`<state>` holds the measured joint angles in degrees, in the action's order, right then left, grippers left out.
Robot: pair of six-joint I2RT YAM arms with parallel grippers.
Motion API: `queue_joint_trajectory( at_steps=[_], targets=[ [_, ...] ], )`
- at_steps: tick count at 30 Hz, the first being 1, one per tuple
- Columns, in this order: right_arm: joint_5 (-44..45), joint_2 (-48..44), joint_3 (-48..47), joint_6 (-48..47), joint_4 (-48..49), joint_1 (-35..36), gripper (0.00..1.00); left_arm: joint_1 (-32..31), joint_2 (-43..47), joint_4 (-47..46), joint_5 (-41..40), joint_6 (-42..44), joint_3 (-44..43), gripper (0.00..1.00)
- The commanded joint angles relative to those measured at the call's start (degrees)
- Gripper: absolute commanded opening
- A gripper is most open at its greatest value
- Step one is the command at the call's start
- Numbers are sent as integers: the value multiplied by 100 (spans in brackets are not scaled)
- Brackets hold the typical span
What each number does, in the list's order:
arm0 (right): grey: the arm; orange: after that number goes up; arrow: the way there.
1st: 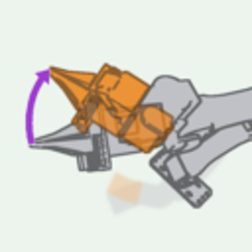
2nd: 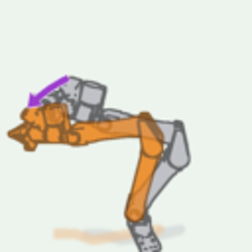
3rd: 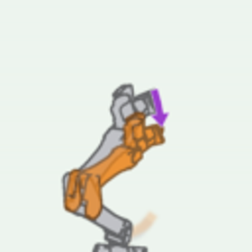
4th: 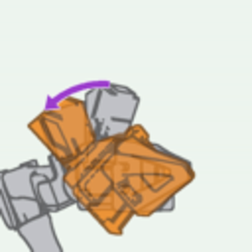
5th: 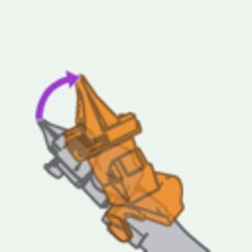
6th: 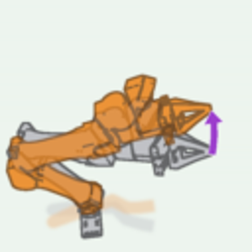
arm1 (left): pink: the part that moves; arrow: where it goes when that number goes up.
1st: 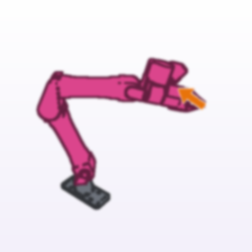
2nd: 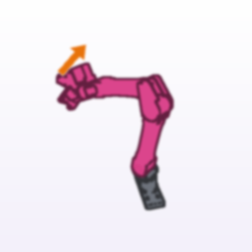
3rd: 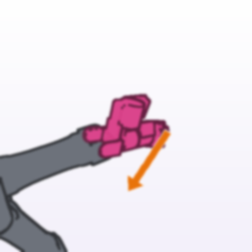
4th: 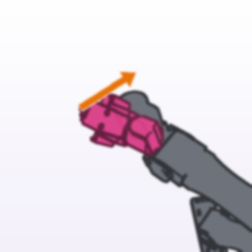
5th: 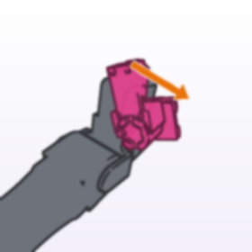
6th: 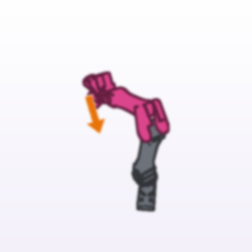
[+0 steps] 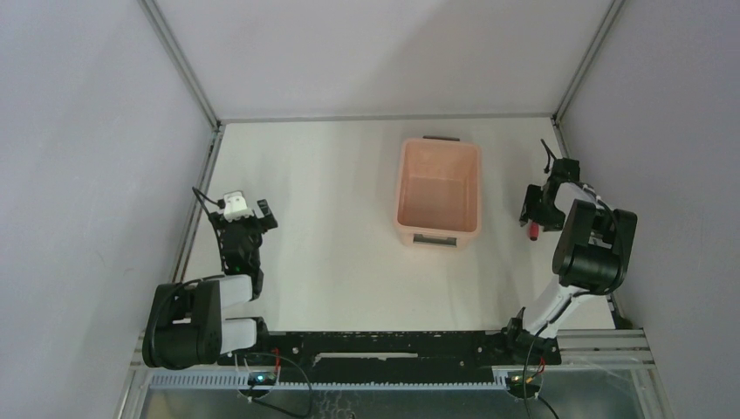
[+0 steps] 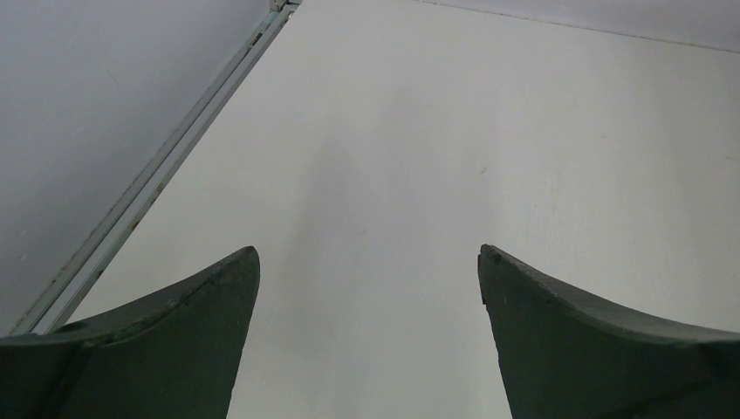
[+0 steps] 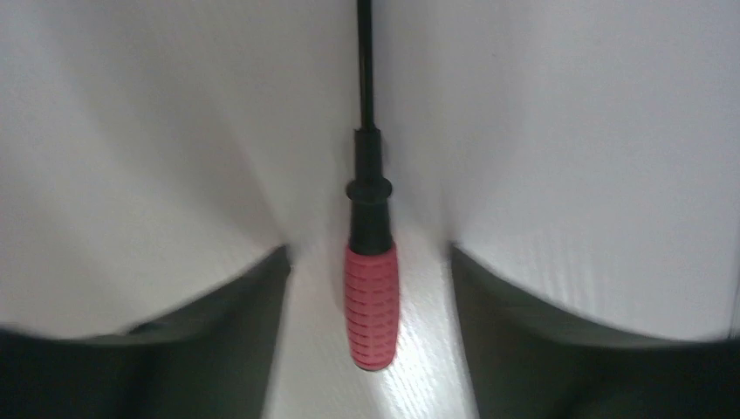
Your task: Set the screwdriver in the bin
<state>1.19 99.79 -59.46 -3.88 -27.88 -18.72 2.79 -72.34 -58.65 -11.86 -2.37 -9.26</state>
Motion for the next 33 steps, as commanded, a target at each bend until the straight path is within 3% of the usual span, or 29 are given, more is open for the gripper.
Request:
queue_joint_trajectory(
  at_steps=[1, 3, 4, 10, 16, 22, 27, 33],
  targets=[
    [-396, 301, -89, 36, 13, -246, 46, -15, 31, -160, -42, 105, -183, 100],
    [-385, 204, -112, 92, -74, -284, 17, -15, 24, -160, -48, 105, -185, 100],
    [-353, 102, -148, 93, -147, -277, 11, -15, 26, -158, -45, 108, -184, 100],
    [-462, -857, -617, 668, -868, -193, 0, -15, 27, -161, -51, 105, -187, 100],
    [-260, -1575, -1428, 1450, -2129, 528, 0, -15, 28, -164, -48, 105, -182, 100],
    [329, -1783, -2537, 2002, -3091, 2068, 0, -16, 27, -158, -48, 105, -184, 100],
    [501, -1447, -3308, 2306, -3227, 3474, 1, -15, 27, -156, -45, 105, -186, 100],
    [486, -578, -3776, 2581, -2818, 4394, 1, -17, 27, -158, -46, 105, -187, 100]
  ],
)
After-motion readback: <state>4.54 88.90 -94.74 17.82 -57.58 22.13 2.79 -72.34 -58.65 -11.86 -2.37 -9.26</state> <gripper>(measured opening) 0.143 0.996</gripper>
